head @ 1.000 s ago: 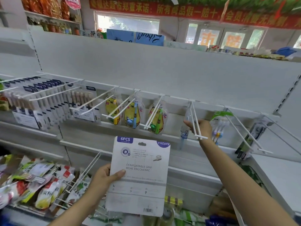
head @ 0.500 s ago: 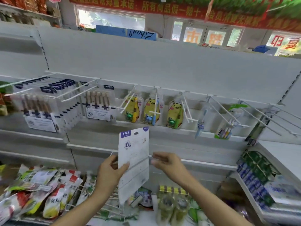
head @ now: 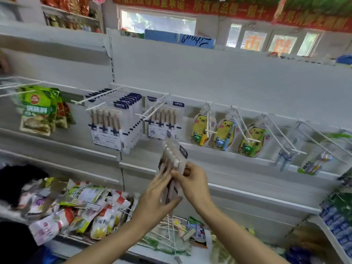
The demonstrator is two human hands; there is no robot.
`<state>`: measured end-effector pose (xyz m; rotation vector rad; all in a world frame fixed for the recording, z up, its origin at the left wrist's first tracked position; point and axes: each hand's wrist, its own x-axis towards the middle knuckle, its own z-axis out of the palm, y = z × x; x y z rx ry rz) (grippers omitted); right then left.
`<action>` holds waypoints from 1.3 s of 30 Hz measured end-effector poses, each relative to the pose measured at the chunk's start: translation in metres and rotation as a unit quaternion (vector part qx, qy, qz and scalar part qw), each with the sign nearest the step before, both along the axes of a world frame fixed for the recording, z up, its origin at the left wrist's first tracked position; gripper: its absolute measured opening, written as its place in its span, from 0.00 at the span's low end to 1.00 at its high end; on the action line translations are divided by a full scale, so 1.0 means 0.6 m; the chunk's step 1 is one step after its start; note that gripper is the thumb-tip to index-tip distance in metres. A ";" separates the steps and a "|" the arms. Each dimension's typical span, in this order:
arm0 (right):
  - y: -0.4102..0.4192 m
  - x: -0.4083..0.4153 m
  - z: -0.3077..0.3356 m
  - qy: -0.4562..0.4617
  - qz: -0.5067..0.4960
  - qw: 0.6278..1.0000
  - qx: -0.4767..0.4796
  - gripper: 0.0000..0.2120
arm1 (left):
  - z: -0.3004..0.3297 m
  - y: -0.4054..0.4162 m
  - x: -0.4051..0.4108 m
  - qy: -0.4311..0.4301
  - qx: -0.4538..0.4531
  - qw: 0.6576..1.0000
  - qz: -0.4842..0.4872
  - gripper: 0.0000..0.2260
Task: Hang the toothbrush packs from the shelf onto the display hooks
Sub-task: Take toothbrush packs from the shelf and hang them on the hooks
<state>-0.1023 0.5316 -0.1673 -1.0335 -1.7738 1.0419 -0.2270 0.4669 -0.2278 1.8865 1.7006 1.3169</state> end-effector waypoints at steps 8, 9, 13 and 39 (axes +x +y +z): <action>0.048 -0.050 0.030 -0.016 0.073 0.997 -0.006 0.03 | 0.006 -0.024 -0.149 -0.012 0.066 0.989 0.130 0.32; 0.051 -0.061 0.033 -0.017 0.080 0.997 -0.004 0.05 | 0.008 -0.028 -0.168 -0.041 0.058 0.985 0.159 0.35; 0.059 -0.118 0.045 0.004 0.129 0.992 -0.011 0.11 | -0.002 -0.040 -0.260 -0.230 -0.042 0.960 0.153 0.40; 0.141 -0.427 0.049 0.027 0.055 0.998 -0.034 0.04 | -0.002 0.079 -0.619 -0.252 -0.076 0.963 0.055 0.26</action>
